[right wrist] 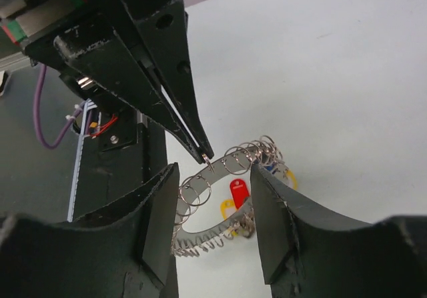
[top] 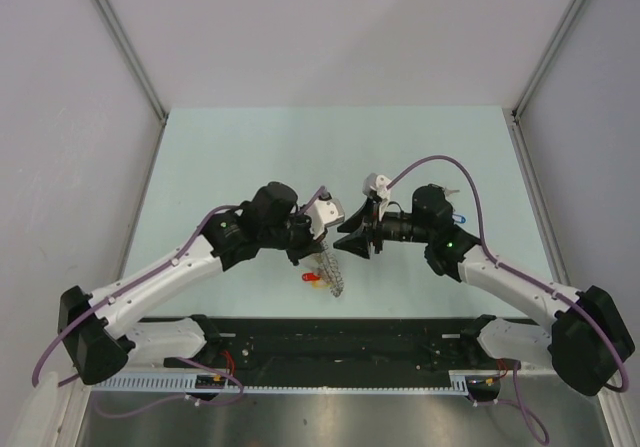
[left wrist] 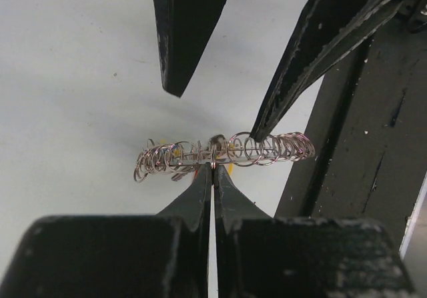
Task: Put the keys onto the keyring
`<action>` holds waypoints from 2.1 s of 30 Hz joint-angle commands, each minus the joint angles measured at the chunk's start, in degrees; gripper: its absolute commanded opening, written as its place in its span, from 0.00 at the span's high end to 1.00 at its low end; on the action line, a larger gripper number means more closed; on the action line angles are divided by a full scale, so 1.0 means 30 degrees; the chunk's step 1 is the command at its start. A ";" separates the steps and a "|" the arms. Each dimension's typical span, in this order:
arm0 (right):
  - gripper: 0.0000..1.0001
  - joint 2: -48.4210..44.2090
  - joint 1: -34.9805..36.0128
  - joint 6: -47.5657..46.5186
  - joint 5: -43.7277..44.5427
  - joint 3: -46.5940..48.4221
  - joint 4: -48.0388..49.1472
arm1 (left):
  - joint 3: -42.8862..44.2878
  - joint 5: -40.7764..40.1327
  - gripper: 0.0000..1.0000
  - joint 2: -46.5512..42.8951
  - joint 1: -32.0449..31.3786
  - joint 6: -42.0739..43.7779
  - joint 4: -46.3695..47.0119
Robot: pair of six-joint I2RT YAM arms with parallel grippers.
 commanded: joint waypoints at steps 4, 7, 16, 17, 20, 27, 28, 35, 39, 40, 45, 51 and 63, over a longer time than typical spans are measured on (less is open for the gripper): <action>0.51 0.0836 0.0019 -0.0683 -0.3131 0.0049 0.2175 | -0.0107 0.2594 1.00 -0.1161 0.0453 0.0438 0.1462; 0.53 0.1129 0.0049 -0.0772 -0.3453 0.0020 0.2174 | -0.0078 0.3064 1.00 -0.1162 0.0541 0.0467 0.1462; 0.60 0.1774 0.0107 -0.0567 -0.4303 0.0049 0.2878 | -0.0224 0.4061 1.00 -0.1543 0.0658 0.0467 0.1784; 0.60 0.1803 0.0136 -0.0625 -0.4419 0.0049 0.2849 | -0.0195 0.4120 1.00 -0.1543 0.0658 0.0467 0.1813; 0.62 0.1892 0.0195 -0.0743 -0.4479 0.0079 0.2761 | -0.0166 0.4412 1.00 -0.1484 0.0688 0.0438 0.1813; 0.71 0.2067 0.0253 -0.0860 -0.4713 0.0225 0.2643 | -0.0136 0.4589 1.00 -0.1367 0.0717 0.0467 0.1784; 0.72 0.2096 0.0254 -0.0918 -0.4743 0.0254 0.2614 | -0.0136 0.4618 1.00 -0.1367 0.0746 0.0467 0.1784; 0.78 0.2536 0.0458 -0.1239 -0.5007 0.0518 0.2117 | 0.0068 0.4824 1.00 -0.0782 0.0746 0.0467 0.1346; 0.80 0.2507 0.0547 -0.1387 -0.4919 0.0635 0.1882 | 0.0215 0.4765 1.00 -0.0488 0.0746 0.0496 0.1081; 0.80 0.2478 0.0547 -0.1387 -0.4948 0.0664 0.1853 | 0.0215 0.4765 1.00 -0.0459 0.0746 0.0467 0.1023; 0.80 0.2214 0.0547 -0.1445 -0.4802 0.0781 0.1648 | 0.0274 0.4560 1.00 -0.0283 0.0746 0.0526 0.0818; 0.80 0.2067 0.0576 -0.1475 -0.4772 0.0986 0.1296 | 0.0333 0.4560 0.99 -0.0136 0.0746 0.0555 0.0701; 0.92 0.2272 0.0751 -0.1504 -0.4918 0.1133 0.1150 | 0.0420 0.4618 0.99 -0.0077 0.0746 0.0438 0.0700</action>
